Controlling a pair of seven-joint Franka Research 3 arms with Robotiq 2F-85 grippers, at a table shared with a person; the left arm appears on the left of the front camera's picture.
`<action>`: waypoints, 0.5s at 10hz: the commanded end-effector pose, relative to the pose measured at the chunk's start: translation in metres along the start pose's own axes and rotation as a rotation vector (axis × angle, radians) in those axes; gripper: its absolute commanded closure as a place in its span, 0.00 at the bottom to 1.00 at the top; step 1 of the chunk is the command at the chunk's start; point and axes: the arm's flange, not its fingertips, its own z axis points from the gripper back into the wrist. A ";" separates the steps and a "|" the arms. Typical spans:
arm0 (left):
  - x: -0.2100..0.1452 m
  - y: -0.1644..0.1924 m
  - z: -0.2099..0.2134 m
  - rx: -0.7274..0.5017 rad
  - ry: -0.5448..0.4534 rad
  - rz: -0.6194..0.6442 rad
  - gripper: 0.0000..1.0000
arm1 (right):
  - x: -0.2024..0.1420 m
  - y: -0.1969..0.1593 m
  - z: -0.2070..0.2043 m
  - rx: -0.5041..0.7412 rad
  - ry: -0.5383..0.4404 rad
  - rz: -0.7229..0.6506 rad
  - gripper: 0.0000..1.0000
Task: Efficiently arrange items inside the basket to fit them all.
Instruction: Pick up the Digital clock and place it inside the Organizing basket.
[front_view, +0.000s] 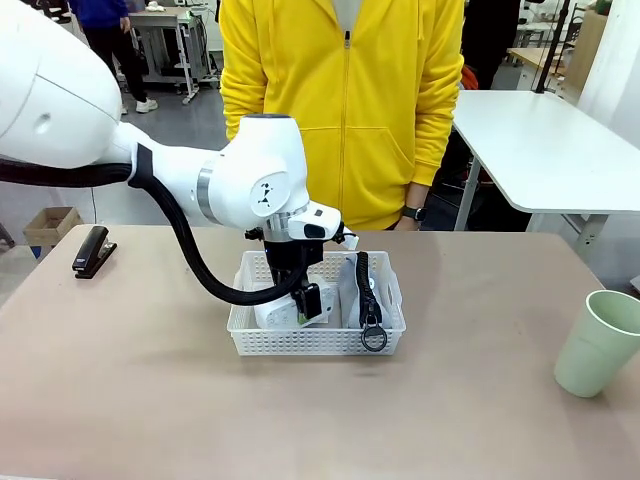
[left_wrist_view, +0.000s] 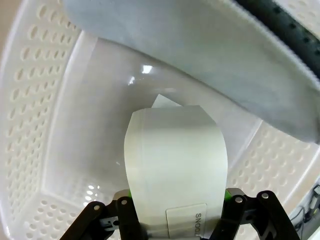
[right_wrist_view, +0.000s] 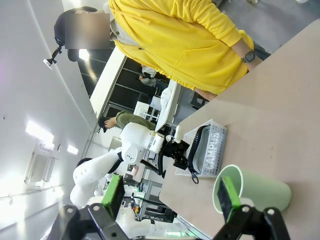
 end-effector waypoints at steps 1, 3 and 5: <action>0.007 0.000 0.003 0.013 0.024 0.008 0.44 | 0.003 0.001 -0.001 0.016 -0.010 0.030 0.00; 0.008 0.001 0.001 0.033 0.025 0.000 0.44 | 0.003 0.001 -0.001 0.016 -0.010 0.030 0.00; 0.007 0.002 0.001 0.048 0.034 -0.012 0.00 | 0.003 0.001 -0.001 0.016 -0.010 0.030 0.00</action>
